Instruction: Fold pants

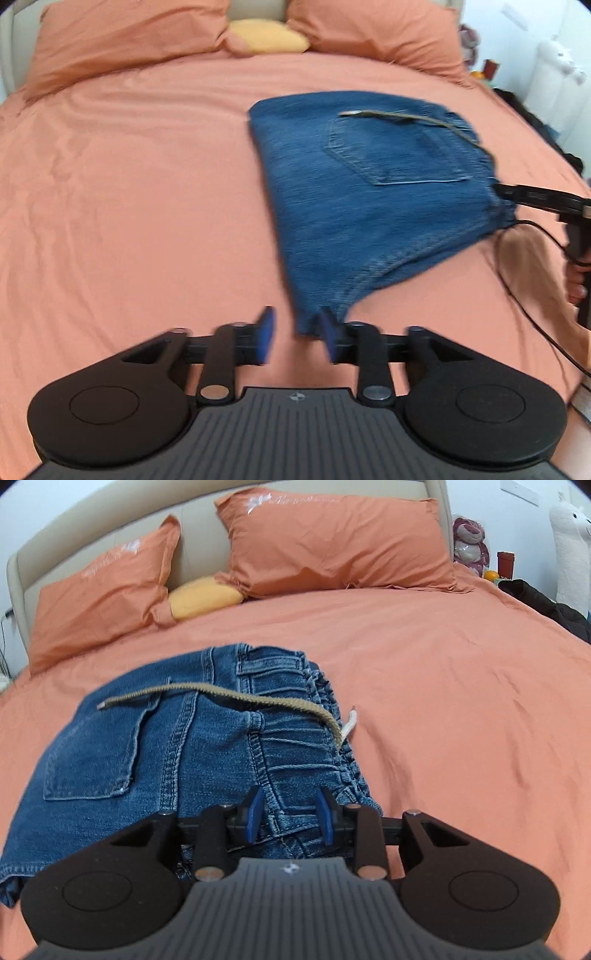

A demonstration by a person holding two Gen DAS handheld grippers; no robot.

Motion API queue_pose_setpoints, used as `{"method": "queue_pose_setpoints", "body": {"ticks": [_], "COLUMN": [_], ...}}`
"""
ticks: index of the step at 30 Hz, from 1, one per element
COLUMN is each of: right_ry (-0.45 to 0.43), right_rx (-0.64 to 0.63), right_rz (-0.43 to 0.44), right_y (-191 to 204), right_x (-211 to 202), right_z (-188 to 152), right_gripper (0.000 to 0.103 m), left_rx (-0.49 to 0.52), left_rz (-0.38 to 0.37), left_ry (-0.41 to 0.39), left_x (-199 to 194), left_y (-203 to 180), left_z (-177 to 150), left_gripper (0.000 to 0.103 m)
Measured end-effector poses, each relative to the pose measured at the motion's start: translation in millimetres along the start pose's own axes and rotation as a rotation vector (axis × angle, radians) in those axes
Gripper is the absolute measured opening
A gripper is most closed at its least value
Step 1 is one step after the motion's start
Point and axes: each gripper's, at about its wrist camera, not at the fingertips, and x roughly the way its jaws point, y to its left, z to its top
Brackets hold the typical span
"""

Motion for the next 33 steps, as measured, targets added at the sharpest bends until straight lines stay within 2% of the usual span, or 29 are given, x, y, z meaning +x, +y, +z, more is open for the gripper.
{"method": "queue_pose_setpoints", "body": {"ticks": [1,5,6,7,9,10,14,17,19,20,23,27,30,33], "right_ry": [-0.008,-0.027,-0.031,-0.035,-0.041,-0.042,-0.044,-0.043,-0.04,-0.038,-0.036,-0.036,-0.038,-0.066], "right_rx": [0.001,0.001,-0.001,-0.003,0.003,0.012,0.031,0.026,0.036,0.047,0.065,0.063,0.068,0.082], "right_rz": [0.001,-0.014,-0.015,-0.014,-0.004,0.002,0.02,0.026,0.033,0.04,0.055,0.061,0.063,0.073], "right_y": [-0.2,2.5,2.8,2.8,0.9,-0.8,-5.6,-6.0,-7.4,-9.1,-13.0,-15.1,-16.1,-15.5], "right_x": [-1.2,-6.2,-6.5,-6.8,-8.1,-8.7,-8.8,-8.6,-8.4,-8.1,-7.0,-6.4,-6.9,-13.2], "right_z": [-1.6,-4.6,-5.3,-6.1,-6.6,-6.7,-6.8,-6.8,-6.5,-6.4,-6.3,-6.0,-4.9,-5.1], "right_gripper": [0.027,0.027,0.027,0.027,0.027,0.027,0.027,0.027,0.027,0.027,0.027,0.027,0.028,0.036], "left_rx": [0.024,0.058,0.067,0.07,0.065,0.086,0.35,0.606,0.717,0.741,0.747,0.731,0.713,0.697], "left_rz": [0.008,0.029,0.054,0.091,0.056,0.066,0.164,0.223,0.237,0.235,0.225,0.216,0.206,0.218], "left_ry": [-0.012,0.015,0.017,0.018,0.01,0.014,0.032,0.072,0.121,0.134,0.177,0.192,0.192,0.184], "left_x": [0.1,19.7,24.8,28.3,26.6,25.9,20.0,25.9,38.5,44.4,56.0,51.2,38.9,25.2], "left_y": [-5.3,-18.2,-20.3,-21.0,-19.1,-22.3,-46.6,-61.3,-63.6,-63.9,-64.1,-66.0,-69.3,-70.4], "left_z": [-1.2,0.5,1.2,0.4,2.2,4.1,7.8,-2.5,-10.6,-12.0,-12.1,-9.5,-4.5,-1.4], "left_gripper": [0.063,0.06,0.056,0.046,0.024,0.021,0.016,0.011,0.011,0.011,0.011,0.011,0.019,0.02]}}
